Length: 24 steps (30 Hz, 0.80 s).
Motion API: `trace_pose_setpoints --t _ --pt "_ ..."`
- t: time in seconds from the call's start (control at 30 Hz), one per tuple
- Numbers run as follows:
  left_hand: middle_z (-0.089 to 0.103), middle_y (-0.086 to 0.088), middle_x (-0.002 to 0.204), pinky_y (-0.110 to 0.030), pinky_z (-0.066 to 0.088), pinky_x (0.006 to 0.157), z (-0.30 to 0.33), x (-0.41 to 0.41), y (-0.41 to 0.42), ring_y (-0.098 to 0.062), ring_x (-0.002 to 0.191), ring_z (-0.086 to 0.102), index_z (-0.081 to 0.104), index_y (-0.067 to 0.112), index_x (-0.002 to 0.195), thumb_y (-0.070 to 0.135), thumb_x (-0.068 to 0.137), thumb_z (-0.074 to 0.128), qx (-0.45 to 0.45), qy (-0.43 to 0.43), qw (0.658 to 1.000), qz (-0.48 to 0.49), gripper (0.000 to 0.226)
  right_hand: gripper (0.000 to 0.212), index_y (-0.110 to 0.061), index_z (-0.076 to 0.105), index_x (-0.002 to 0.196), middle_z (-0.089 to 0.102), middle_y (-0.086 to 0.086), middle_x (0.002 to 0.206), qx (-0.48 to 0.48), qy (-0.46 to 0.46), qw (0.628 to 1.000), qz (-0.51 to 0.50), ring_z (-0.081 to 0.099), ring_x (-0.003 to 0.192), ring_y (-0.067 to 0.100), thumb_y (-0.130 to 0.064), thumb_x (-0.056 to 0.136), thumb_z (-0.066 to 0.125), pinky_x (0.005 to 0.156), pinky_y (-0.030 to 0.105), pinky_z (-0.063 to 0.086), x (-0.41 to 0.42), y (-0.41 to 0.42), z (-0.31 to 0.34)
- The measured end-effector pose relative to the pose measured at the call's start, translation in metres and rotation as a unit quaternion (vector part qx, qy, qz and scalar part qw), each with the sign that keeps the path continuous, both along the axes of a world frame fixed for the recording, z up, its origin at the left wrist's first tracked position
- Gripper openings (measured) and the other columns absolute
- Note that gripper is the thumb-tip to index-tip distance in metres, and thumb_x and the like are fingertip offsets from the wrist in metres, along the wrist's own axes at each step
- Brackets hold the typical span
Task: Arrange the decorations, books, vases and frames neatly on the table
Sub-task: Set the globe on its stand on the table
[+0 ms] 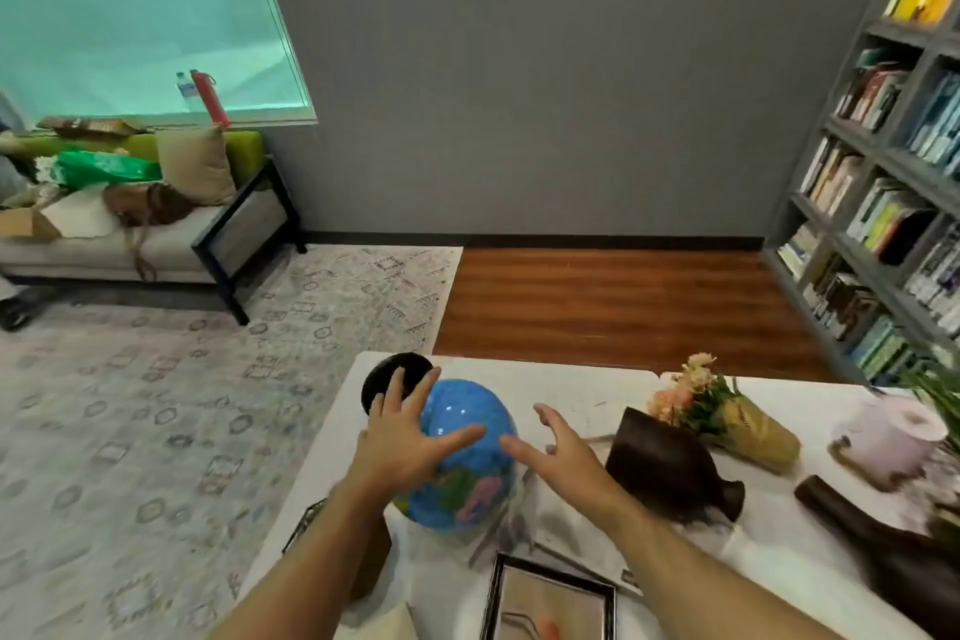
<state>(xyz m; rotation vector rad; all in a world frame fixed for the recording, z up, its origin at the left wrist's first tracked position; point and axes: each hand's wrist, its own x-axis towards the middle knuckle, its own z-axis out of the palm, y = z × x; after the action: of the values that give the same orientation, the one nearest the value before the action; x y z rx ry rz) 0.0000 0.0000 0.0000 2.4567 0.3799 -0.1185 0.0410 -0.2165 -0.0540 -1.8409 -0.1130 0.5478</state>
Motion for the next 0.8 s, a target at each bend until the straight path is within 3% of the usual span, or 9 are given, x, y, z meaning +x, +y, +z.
trace_pose_setpoints --t 0.1,0.17,0.2,0.27,0.37,0.53,0.67,0.73,0.8 --pt "0.001 0.006 0.166 -0.056 0.019 0.119 -0.015 0.006 0.016 -0.026 0.152 0.006 0.022 0.055 0.148 0.091 0.045 0.061 -0.032 0.001 0.999 -0.004 0.115 0.125 -0.034 0.020 0.157 0.035 -0.009 0.152 0.043 0.073 0.996 -0.019 0.046 0.131 0.015 -0.083 0.056 0.072 0.087 0.017 0.044 -0.002 0.015 -0.014" --pt "0.005 0.004 0.165 -0.052 0.020 0.120 -0.027 0.007 0.022 -0.024 0.151 0.009 0.023 0.053 0.147 0.087 0.048 0.065 -0.056 -0.010 0.998 -0.016 0.113 0.121 -0.038 0.018 0.156 0.037 -0.014 0.139 0.087 0.104 0.990 -0.027 0.053 0.110 0.000 -0.083 0.056 0.072 0.068 0.006 0.048 -0.007 0.023 -0.025" --pt "0.009 0.004 0.164 -0.049 0.022 0.120 -0.031 0.007 0.022 -0.022 0.150 0.013 0.025 0.052 0.147 0.084 0.049 0.067 -0.066 -0.022 0.997 -0.022 0.111 0.113 -0.040 0.021 0.155 0.039 -0.015 0.139 0.110 0.123 0.986 -0.036 0.056 0.106 -0.004 -0.079 0.062 0.072 0.067 0.007 0.050 -0.008 0.028 -0.030" --pt "0.021 0.003 0.159 -0.045 0.026 0.119 -0.034 0.009 0.020 -0.018 0.147 0.022 0.029 0.049 0.147 0.080 0.052 0.070 -0.086 -0.046 0.995 -0.024 0.108 0.087 -0.043 0.039 0.146 0.054 -0.011 0.142 0.180 0.152 0.970 -0.061 0.066 0.109 0.007 -0.071 0.071 0.073 0.075 0.020 0.057 -0.009 0.036 -0.037" --pt "0.032 0.004 0.150 -0.046 0.036 0.114 -0.034 0.016 0.022 -0.019 0.138 0.037 0.031 0.045 0.147 0.080 0.054 0.070 -0.093 -0.054 0.994 -0.023 0.107 0.061 -0.053 0.060 0.118 0.072 -0.013 0.117 0.176 0.151 0.970 -0.078 0.072 0.101 0.007 -0.080 0.065 0.071 0.070 0.028 0.060 -0.004 0.046 -0.032" --pt "0.045 0.005 0.140 -0.042 0.045 0.107 -0.011 0.039 0.026 -0.016 0.124 0.051 0.039 0.035 0.144 0.074 0.057 0.073 -0.149 -0.060 0.987 -0.008 0.102 0.073 -0.044 0.058 0.119 0.074 -0.011 0.106 0.106 0.120 0.982 -0.100 0.073 0.097 0.009 -0.086 0.060 0.067 0.078 0.037 0.061 0.022 0.047 -0.001" --pt "0.066 0.014 0.110 -0.036 0.058 0.084 0.012 0.061 0.041 -0.010 0.097 0.068 0.055 0.059 0.104 0.069 0.059 0.075 -0.285 -0.031 0.956 0.056 0.050 0.068 -0.043 0.058 0.110 0.068 -0.015 0.109 0.050 0.054 0.993 -0.092 0.065 0.097 0.001 -0.087 0.058 0.059 0.075 0.028 0.050 0.048 0.050 0.039" --pt "0.071 0.011 0.103 -0.037 0.060 0.070 0.022 0.070 0.054 -0.013 0.084 0.073 0.057 0.056 0.108 0.069 0.067 0.072 -0.347 -0.004 0.934 0.087 0.046 0.070 -0.043 0.060 0.112 0.065 -0.023 0.106 0.042 0.016 0.996 -0.080 0.061 0.083 -0.016 -0.086 0.058 0.055 0.072 0.023 0.041 0.064 0.054 0.057" --pt "0.074 0.009 0.101 -0.036 0.060 0.059 0.028 0.078 0.067 -0.015 0.077 0.075 0.056 0.044 0.120 0.070 0.073 0.067 -0.397 0.030 0.909 0.120 0.055 0.079 -0.043 0.060 0.123 0.062 -0.027 0.113 0.036 -0.006 0.998 -0.055 0.056 0.085 -0.024 -0.085 0.057 0.057 0.075 0.019 0.037 0.077 0.061 0.071"
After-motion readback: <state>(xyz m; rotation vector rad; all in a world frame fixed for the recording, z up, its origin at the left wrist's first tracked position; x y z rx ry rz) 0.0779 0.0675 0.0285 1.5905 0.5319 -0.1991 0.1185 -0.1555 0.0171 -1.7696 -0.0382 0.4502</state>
